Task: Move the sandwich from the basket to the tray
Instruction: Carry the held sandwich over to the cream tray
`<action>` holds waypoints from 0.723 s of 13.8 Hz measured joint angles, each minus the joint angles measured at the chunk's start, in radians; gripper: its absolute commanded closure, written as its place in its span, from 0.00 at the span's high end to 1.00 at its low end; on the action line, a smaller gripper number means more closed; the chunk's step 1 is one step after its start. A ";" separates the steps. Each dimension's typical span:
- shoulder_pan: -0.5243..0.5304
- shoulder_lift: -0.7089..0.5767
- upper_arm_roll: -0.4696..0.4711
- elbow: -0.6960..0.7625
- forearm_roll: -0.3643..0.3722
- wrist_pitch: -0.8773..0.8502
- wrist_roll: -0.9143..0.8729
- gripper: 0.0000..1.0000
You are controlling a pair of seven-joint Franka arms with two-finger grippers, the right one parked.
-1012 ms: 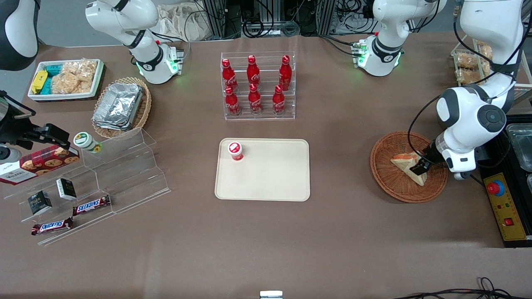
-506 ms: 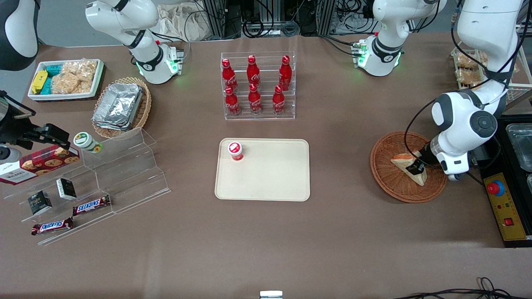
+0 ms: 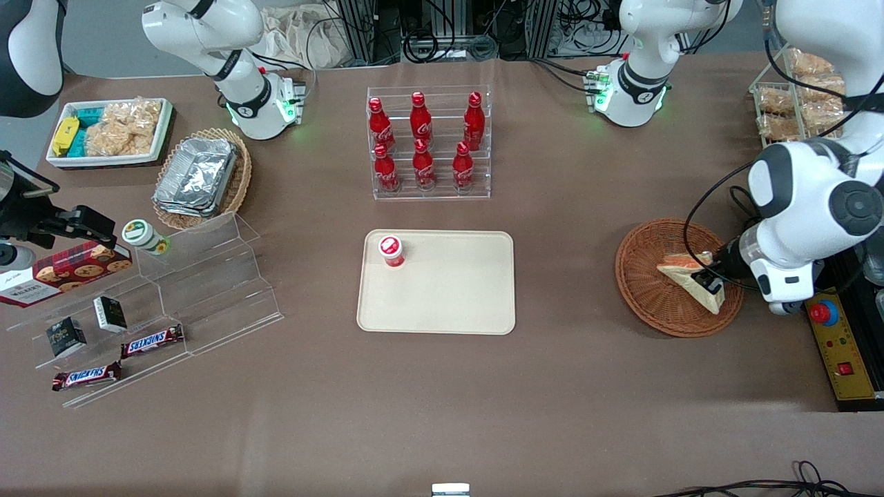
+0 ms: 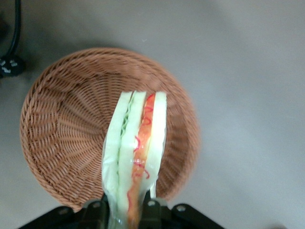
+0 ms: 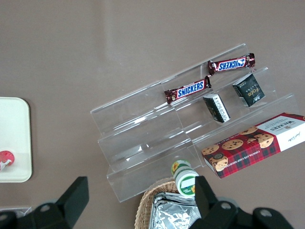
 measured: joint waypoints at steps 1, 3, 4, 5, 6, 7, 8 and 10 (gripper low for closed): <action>-0.001 -0.001 -0.036 0.060 0.000 -0.058 0.002 0.00; -0.005 0.000 -0.123 0.166 -0.001 -0.147 0.052 0.00; -0.008 0.003 -0.168 0.219 -0.001 -0.198 0.100 0.00; -0.012 0.012 -0.210 0.270 -0.001 -0.239 0.144 0.00; -0.018 0.030 -0.249 0.320 -0.001 -0.264 0.175 0.00; -0.035 0.055 -0.278 0.361 -0.001 -0.272 0.192 0.00; -0.066 0.089 -0.295 0.387 -0.001 -0.271 0.205 0.00; -0.155 0.172 -0.302 0.404 0.008 -0.213 0.212 0.00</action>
